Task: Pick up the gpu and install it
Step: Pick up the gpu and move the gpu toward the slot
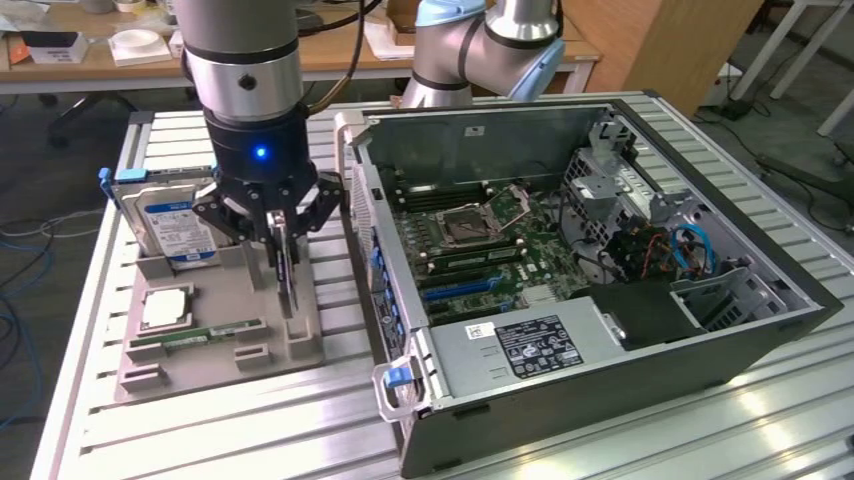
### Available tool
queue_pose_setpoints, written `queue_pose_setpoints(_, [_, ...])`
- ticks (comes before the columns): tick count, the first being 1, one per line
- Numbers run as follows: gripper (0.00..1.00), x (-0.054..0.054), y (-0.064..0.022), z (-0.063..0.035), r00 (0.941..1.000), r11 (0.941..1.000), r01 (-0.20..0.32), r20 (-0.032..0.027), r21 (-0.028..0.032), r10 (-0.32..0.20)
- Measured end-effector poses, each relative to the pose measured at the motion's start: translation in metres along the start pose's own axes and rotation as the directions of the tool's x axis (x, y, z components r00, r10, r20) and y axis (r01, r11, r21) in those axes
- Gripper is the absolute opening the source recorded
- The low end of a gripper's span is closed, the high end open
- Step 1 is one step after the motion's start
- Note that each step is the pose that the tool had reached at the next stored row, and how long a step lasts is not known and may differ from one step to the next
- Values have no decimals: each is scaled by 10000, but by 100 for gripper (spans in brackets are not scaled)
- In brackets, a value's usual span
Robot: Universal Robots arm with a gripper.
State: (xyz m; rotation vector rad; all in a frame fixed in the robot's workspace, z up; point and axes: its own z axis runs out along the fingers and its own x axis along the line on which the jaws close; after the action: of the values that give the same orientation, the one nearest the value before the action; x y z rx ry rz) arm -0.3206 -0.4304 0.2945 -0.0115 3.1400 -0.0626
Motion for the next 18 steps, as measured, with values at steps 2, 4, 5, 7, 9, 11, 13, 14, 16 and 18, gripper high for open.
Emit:
queue_pose_setpoints(2, [27, 0, 0, -4, 10000, 10000, -1, 0, 1, 1])
queue_pose_setpoints(4, [27, 1, -1, -10, 10000, 10000, 0, -1, 1, 0])
queue_pose_setpoints(5, [27, 1, -1, -12, 10000, 10000, 0, -1, 1, 0])
queue_pose_setpoints(7, [27, 2, -1, -15, 10000, 10000, 0, 0, 0, 0])
queue_pose_setpoints(9, [27, 4, -1, -18, 10000, 10000, 0, 0, 1, 0])
queue_pose_setpoints(11, [27, 7, -1, -21, 10000, 10000, -1, -2, 2, 1])
queue_pose_setpoints(13, [27, 8, -1, -22, 10000, 10000, 0, 1, 0, 0])
queue_pose_setpoints(14, [27, 8, -1, -23, 10000, 10000, 0, 1, 0, 0])
queue_pose_setpoints(16, [27, 10, -1, -25, 10000, 10000, -1, -1, 1, 1])
queue_pose_setpoints(18, [27, 11, -2, -27, 10000, 10000, 0, 1, 0, 0])
